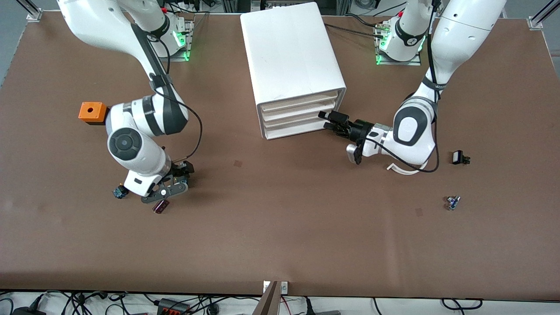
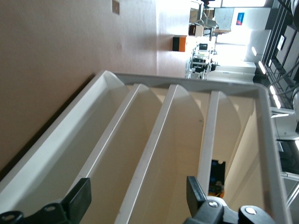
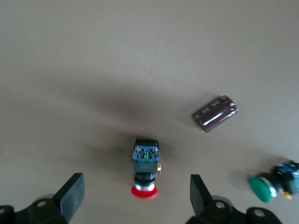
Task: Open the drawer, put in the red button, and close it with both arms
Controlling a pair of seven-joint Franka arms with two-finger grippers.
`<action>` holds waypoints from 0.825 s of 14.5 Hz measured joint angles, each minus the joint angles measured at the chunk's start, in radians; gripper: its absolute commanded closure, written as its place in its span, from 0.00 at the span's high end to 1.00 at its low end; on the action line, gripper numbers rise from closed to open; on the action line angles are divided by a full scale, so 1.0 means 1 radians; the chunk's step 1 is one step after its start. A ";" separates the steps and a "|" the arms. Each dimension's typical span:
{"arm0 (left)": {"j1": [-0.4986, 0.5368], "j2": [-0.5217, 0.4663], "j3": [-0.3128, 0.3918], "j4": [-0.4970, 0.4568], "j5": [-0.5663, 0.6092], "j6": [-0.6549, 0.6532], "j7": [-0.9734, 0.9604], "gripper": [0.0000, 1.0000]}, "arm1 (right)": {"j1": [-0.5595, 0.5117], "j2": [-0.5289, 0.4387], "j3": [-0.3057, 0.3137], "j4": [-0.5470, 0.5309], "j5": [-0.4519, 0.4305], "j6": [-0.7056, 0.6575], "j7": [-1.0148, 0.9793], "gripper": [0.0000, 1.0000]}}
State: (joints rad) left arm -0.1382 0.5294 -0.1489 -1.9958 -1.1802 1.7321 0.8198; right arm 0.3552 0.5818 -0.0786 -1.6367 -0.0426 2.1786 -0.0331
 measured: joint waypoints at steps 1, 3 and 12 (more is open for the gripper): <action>0.000 0.000 -0.008 -0.016 -0.001 0.005 0.016 0.74 | 0.000 0.017 0.000 0.000 0.000 0.006 0.002 1.00; 0.000 0.000 -0.024 -0.038 -0.002 0.008 0.037 0.54 | 0.000 0.042 0.000 0.001 0.000 0.007 0.004 1.00; 0.001 -0.002 -0.048 -0.070 -0.009 0.021 0.179 0.02 | -0.027 0.124 -0.002 0.001 0.000 0.005 0.010 1.00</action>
State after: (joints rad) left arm -0.1367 0.5274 -0.1969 -2.0654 -1.1892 1.7533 0.9986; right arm 0.3286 0.7060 -0.0803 -1.6357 -0.0427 2.1834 -0.0229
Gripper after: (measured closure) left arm 0.899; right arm 0.000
